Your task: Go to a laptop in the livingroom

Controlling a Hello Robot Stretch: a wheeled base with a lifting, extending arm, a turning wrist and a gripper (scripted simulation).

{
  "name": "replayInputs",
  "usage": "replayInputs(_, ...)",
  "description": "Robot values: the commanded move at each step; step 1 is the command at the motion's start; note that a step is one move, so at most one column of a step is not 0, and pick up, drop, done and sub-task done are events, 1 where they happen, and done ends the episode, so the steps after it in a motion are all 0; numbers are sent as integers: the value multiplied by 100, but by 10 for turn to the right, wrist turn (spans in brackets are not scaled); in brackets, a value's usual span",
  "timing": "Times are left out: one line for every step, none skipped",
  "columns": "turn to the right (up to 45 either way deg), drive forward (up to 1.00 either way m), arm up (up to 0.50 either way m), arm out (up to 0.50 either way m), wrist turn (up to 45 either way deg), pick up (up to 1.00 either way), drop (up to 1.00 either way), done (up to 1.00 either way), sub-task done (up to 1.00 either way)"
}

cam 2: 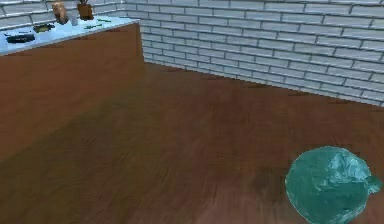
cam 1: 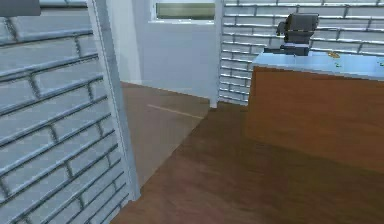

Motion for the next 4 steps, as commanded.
replayInputs(30, 0, 0, 0, 0, 0, 0, 0, 0)
replayInputs(0, 100, 0, 0, 0, 0, 0, 0, 0)
replayInputs(30, 0, 0, 0, 0, 0, 0, 0, 0)
replayInputs(0, 15, 0, 0, 0, 0, 0, 0, 0)
